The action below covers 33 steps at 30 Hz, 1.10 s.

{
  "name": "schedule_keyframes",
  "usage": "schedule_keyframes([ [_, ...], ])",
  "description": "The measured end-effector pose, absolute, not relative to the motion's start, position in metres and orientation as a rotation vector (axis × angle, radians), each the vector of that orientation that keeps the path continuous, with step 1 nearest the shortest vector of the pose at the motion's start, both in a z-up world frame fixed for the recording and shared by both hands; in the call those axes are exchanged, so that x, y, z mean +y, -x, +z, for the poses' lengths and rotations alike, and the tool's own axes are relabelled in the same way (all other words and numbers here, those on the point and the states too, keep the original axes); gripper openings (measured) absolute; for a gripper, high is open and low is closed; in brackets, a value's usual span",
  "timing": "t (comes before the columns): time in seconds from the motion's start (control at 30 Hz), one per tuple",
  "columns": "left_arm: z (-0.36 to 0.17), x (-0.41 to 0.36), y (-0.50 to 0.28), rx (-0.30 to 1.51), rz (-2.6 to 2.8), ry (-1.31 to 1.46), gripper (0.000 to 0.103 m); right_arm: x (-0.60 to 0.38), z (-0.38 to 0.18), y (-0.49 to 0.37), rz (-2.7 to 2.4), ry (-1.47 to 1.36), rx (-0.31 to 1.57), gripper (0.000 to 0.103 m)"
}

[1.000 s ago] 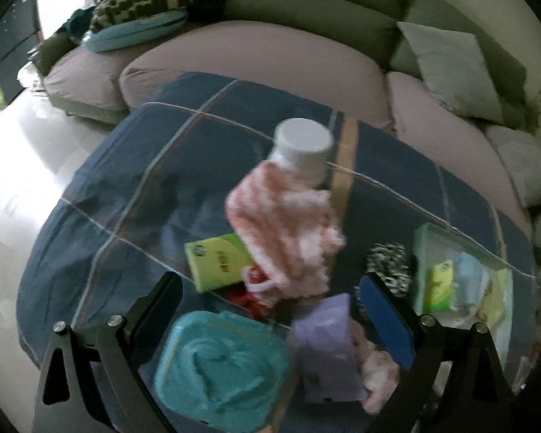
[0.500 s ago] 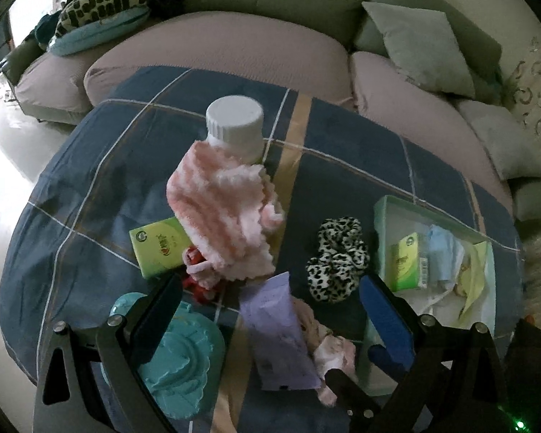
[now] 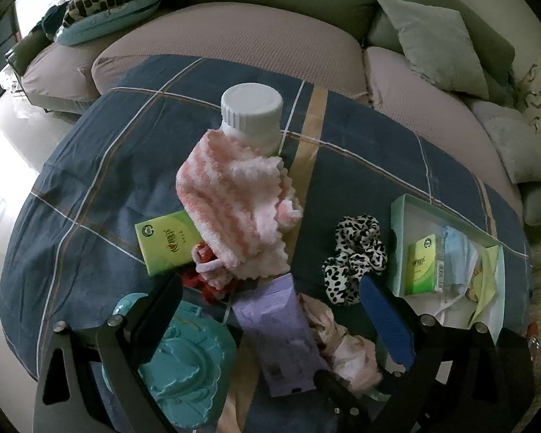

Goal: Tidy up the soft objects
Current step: 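Grasp the pink fuzzy sock with the right tool while the left tool approaches the leopard scrunchie, then lift the pink sock with the right tool while the left tool grasps the leopard-print scrunchie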

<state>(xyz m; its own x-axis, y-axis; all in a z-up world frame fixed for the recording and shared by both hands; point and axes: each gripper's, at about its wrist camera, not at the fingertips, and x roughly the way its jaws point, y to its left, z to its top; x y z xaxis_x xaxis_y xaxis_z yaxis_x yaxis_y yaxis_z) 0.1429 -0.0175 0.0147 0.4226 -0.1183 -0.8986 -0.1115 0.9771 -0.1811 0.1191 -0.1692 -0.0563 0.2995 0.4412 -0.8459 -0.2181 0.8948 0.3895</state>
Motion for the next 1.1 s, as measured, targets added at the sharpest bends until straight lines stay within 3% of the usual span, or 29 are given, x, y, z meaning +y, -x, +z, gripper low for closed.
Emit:
schedule_keyframes([
  [0.3,0.013,-0.018,-0.144,1.145,0.001,0.219,0.098,-0.184,-0.049,-0.124,0.432,-0.277,1.153,0.03],
  [0.43,0.011,-0.021,-0.145,1.148,-0.003,0.207,0.098,-0.186,-0.052,-0.127,0.421,-0.288,1.151,0.016],
  [1.1,0.017,-0.016,-0.144,1.112,0.015,0.219,0.098,-0.203,-0.018,-0.122,0.428,-0.326,1.027,0.012],
])
